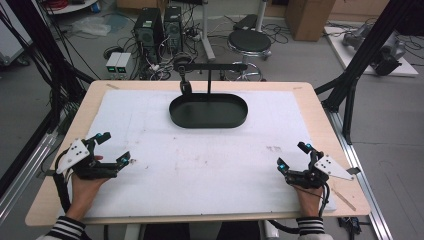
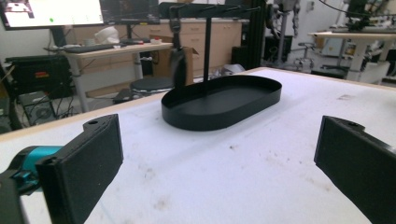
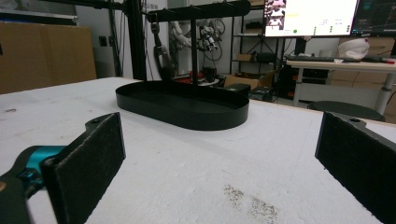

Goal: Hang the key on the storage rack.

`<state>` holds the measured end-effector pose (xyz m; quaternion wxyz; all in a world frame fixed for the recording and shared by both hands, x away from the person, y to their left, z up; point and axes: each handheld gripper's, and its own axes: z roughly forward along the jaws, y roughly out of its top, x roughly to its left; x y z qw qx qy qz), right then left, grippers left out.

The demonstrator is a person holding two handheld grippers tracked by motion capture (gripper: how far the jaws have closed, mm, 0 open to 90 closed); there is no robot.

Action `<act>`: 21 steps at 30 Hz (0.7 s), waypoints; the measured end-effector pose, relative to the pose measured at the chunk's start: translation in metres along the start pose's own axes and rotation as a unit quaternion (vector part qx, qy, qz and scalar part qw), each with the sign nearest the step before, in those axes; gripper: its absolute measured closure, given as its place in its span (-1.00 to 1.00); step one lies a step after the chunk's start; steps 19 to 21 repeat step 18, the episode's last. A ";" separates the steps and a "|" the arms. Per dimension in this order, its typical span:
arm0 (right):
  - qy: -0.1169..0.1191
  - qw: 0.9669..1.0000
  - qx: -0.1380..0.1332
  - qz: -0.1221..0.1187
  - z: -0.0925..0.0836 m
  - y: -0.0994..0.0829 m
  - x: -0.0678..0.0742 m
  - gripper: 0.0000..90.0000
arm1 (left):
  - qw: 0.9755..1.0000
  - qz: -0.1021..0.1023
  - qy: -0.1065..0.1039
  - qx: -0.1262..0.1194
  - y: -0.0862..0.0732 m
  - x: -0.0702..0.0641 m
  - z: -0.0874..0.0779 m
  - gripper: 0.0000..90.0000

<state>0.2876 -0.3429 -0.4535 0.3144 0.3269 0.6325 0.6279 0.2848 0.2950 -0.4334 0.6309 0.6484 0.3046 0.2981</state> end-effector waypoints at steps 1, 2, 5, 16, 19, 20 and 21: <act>0.000 1.000 0.002 0.001 0.000 0.000 0.000 -0.99 | 1.000 -0.003 0.000 0.002 -0.005 -0.001 -0.003 -0.96; -0.001 1.000 0.002 0.000 0.000 0.000 0.000 -0.99 | 1.000 -0.004 -0.001 0.004 -0.009 -0.002 -0.004 -0.96; 0.000 1.000 0.002 0.001 0.000 0.000 0.000 -0.99 | 1.000 -0.008 -0.006 0.000 -0.016 -0.003 -0.007 -0.96; -0.002 1.000 0.002 0.000 0.000 0.000 0.000 -0.99 | 0.999 0.000 0.024 -0.029 -0.022 -0.008 -0.013 -0.96; -0.002 1.000 0.003 0.003 0.000 0.000 0.001 -0.99 | 0.999 -0.001 0.024 -0.032 -0.022 -0.008 -0.013 -0.96; -0.002 1.000 0.003 0.003 0.000 0.000 0.001 -0.99 | 0.999 -0.001 0.024 -0.032 -0.022 -0.008 -0.013 -0.96; -0.002 1.000 0.003 0.003 0.000 0.000 0.001 -0.99 | 0.999 -0.001 0.024 -0.032 -0.022 -0.008 -0.013 -0.96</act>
